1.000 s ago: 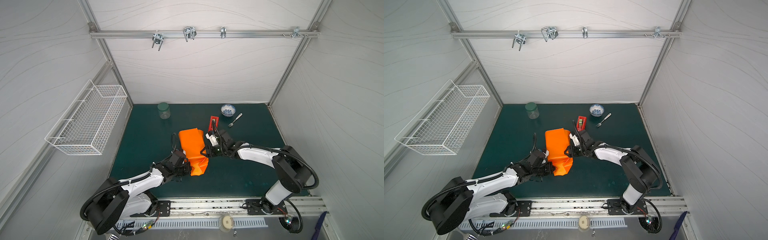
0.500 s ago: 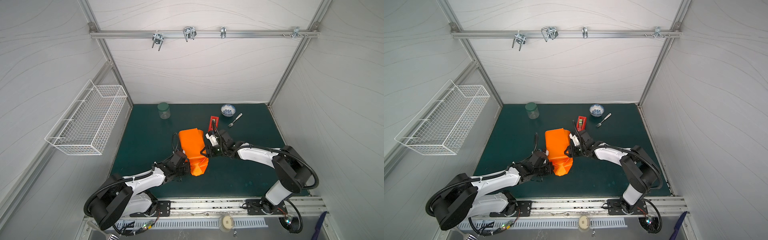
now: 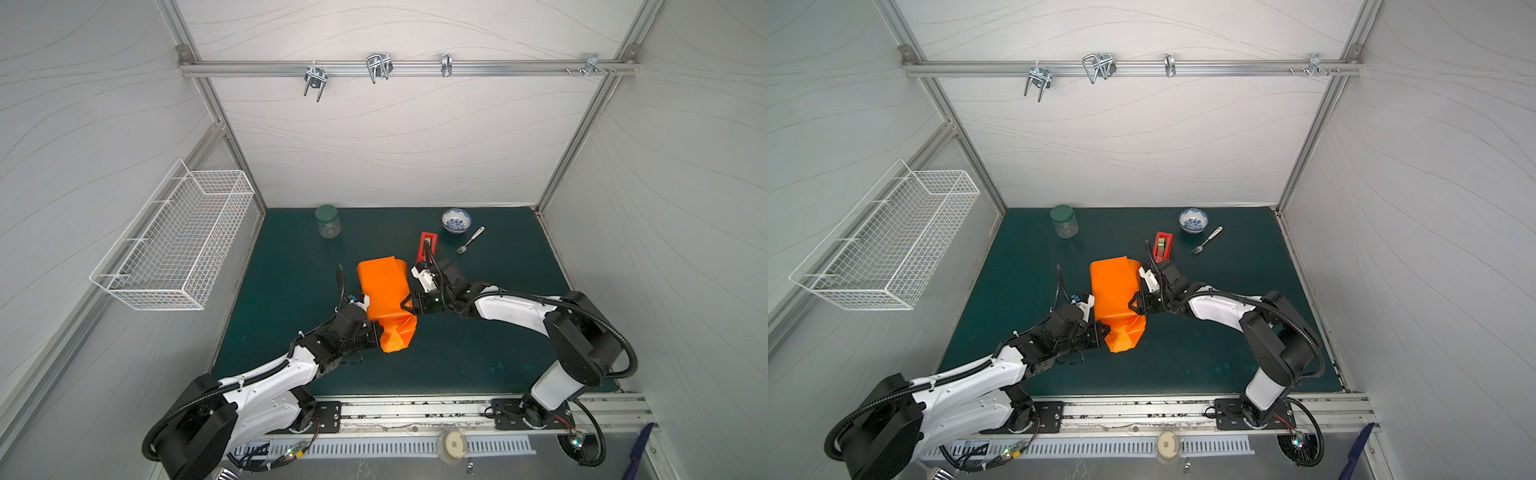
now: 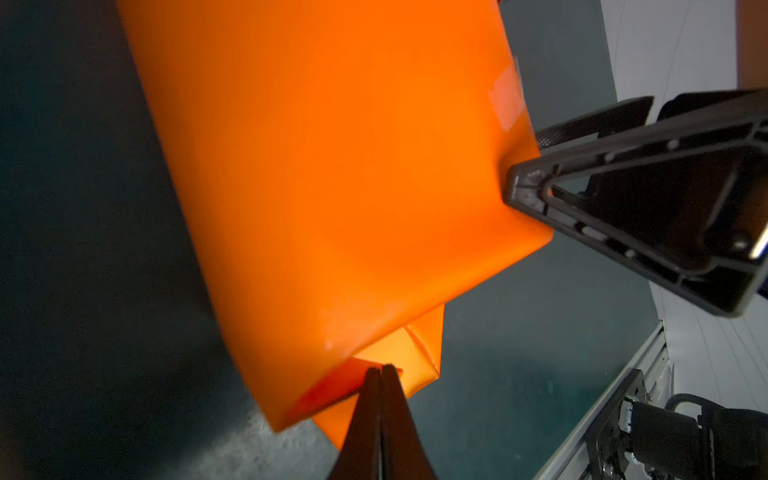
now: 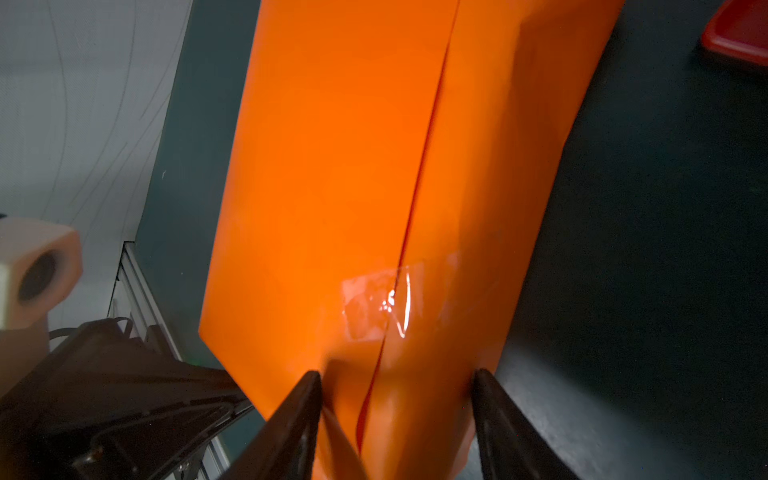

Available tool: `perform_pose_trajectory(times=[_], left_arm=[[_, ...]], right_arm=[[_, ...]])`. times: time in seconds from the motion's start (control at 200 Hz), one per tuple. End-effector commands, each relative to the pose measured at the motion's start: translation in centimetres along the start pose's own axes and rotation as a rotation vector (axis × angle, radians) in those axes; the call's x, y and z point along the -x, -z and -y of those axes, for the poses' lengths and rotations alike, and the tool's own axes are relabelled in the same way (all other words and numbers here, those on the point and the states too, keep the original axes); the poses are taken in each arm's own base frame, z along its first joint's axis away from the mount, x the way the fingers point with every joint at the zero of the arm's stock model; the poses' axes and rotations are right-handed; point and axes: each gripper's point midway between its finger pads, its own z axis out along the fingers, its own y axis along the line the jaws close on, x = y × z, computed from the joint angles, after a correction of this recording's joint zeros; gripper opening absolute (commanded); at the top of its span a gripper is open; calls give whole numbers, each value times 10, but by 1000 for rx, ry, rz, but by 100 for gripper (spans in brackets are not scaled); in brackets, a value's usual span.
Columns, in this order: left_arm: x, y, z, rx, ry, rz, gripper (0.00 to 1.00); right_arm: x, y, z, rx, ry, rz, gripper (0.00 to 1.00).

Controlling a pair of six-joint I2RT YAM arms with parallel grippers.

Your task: Wrap the gift box in paper

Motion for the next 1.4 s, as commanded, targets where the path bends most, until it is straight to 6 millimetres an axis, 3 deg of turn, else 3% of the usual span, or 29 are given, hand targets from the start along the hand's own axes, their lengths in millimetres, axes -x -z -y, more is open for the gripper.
perform_pose_trajectory(times=[0.0, 0.865, 1.226, 1.396], left_arm=[[16, -3, 22, -58, -28, 39, 4], [-4, -28, -10, 132, -209, 4, 7], [-4, -32, -8, 146, -217, -1, 10], [-9, -33, -16, 173, -222, -16, 12]], right_arm=[[-15, -6, 11, -43, -13, -56, 59], [-12, -6, 9, -36, -11, -53, 58], [-13, -7, 9, -37, -11, -59, 58], [-14, -7, 9, -34, -11, -61, 58]])
